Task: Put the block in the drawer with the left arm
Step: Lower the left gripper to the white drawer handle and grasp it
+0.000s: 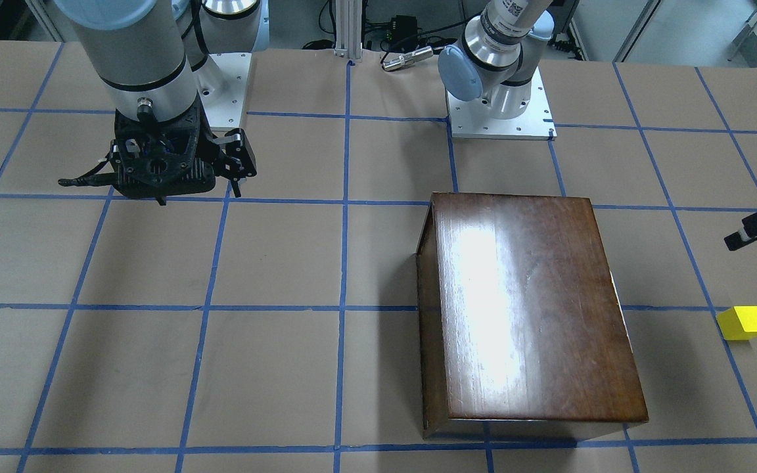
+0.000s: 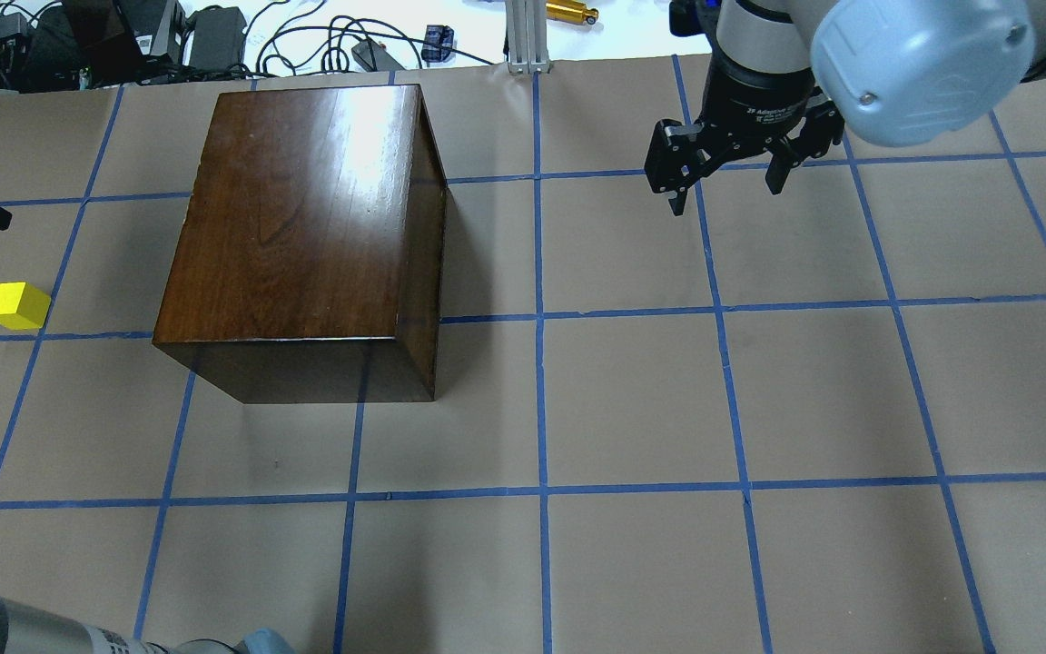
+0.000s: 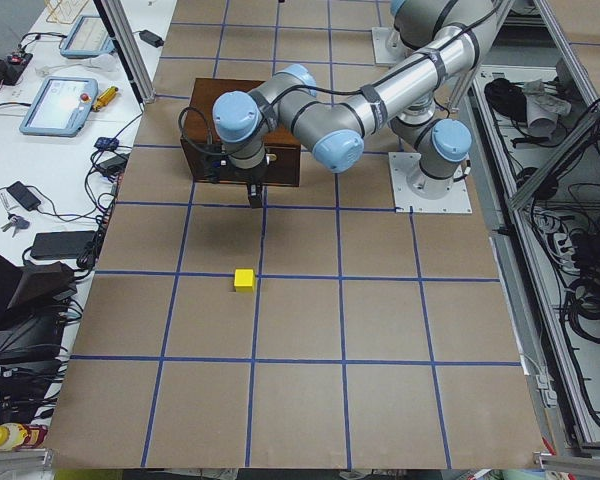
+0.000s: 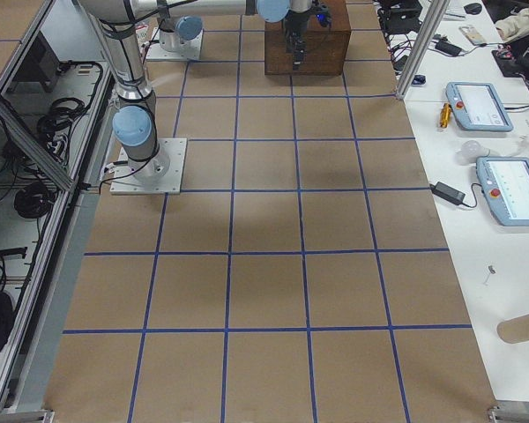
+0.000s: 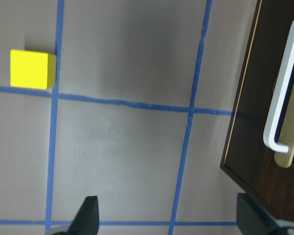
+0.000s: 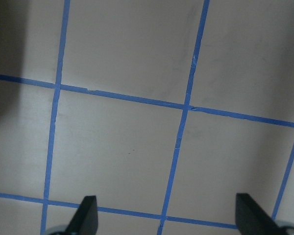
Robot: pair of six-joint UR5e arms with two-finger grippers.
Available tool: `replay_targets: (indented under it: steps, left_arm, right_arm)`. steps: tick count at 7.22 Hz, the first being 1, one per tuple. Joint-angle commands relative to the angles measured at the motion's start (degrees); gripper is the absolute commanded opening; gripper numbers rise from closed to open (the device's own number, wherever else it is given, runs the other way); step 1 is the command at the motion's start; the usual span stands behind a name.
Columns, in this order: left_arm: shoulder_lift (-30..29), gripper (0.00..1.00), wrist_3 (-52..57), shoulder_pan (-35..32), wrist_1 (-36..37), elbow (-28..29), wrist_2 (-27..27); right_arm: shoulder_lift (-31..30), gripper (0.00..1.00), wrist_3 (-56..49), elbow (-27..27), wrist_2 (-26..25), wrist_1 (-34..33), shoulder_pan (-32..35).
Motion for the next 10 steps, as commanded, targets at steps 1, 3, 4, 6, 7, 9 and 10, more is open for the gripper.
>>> replay_targets:
  steps: [1, 3, 4, 6, 7, 9, 10]
  left_arm:
    - [-4.9, 1.00, 2.4, -3.0, 3.3, 0.9, -2.1]
    - [-6.9, 1.00, 1.7, -7.4, 3.5, 0.7, -3.3]
    - [-7.3, 1.00, 1.7, -8.0, 3.5, 0.7, -4.3]
    - [-7.9, 1.00, 1.7, -10.0, 3.4, 0.1, -9.3]
    - [-8.4, 1.00, 2.3, -10.1, 3.5, -0.2, -9.2]
    - [-10.0, 1.00, 2.3, -10.1, 3.6, -0.4, -9.1]
    - [-10.8, 1.00, 2.3, -10.3, 3.6, -0.5, -9.1]
  right_arm:
    - [0.0, 1.00, 0.1, 0.0, 0.0, 0.0, 0.0]
    - [0.0, 1.00, 0.1, 0.0, 0.0, 0.0, 0.0]
    - [0.0, 1.00, 0.1, 0.0, 0.0, 0.0, 0.0]
    - [0.0, 1.00, 0.1, 0.0, 0.0, 0.0, 0.0]
    - [0.0, 1.00, 0.1, 0.0, 0.0, 0.0, 0.0]
    - [0.0, 1.00, 0.1, 0.0, 0.0, 0.0, 0.0]
    - [0.0, 1.00, 0.1, 0.0, 0.0, 0.0, 0.0]
